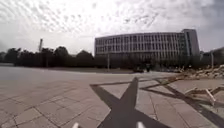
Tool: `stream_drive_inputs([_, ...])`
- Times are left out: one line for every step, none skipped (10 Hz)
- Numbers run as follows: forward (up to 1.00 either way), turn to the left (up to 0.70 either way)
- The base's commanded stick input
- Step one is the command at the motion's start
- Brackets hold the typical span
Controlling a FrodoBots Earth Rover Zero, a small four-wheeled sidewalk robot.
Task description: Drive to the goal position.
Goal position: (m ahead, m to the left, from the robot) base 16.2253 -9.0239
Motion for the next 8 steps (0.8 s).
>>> stream_drive_inputs([0.7, 0.0])
stream_drive_inputs([0.7, -0.04])
stream_drive_inputs([0.7, -0.13])
stream_drive_inputs([0.7, -0.14])
stream_drive_inputs([0.7, -0.14])
stream_drive_inputs([0.7, -0.14])
stream_drive_inputs([0.7, -0.14])
stream_drive_inputs([0.7, -0.14])
